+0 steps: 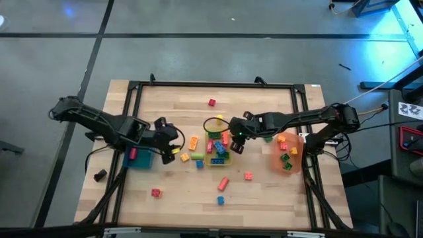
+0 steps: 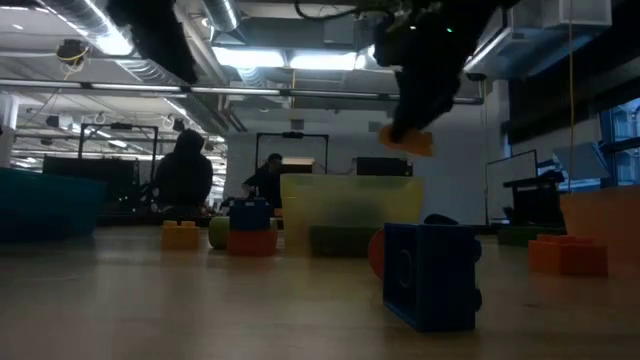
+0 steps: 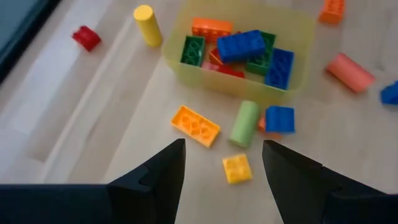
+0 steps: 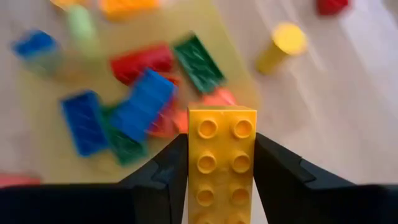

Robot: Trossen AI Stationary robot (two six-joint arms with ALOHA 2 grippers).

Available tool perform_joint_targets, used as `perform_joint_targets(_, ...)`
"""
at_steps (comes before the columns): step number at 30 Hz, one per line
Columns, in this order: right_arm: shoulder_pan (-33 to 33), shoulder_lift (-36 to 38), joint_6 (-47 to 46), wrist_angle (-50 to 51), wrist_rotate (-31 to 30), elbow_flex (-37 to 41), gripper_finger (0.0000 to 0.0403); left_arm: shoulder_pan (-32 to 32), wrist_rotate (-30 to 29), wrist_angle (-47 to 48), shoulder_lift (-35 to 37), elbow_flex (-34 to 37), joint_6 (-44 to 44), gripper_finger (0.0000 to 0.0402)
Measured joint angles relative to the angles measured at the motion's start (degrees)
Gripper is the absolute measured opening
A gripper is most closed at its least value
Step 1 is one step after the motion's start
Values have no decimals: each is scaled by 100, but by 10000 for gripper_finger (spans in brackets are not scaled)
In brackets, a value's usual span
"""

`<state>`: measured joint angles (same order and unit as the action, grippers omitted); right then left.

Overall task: Sort blocks by size
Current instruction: Put the yellow 8 stud game piece into the yellow bin

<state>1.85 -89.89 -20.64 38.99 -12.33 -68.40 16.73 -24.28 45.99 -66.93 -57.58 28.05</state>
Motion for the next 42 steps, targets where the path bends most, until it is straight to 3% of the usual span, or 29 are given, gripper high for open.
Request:
perform_joint_targets(6,2,-49,186,-838,572,0,161,-149,-206,-288,-578,0,90,198)
perform_joint_targets(10,4,-92,267,-1286,521,-6,164,-384,-220,-349,-1039,0,629,198)
perform_joint_targets(22,0,-138,474,-1391,313,2,167,-977,-29,-656,-2287,0,1722,198)
perform_joint_targets(42,0,-138,453,-1655,-315,2,168,-1086,68,-926,-2556,0,1955,198)
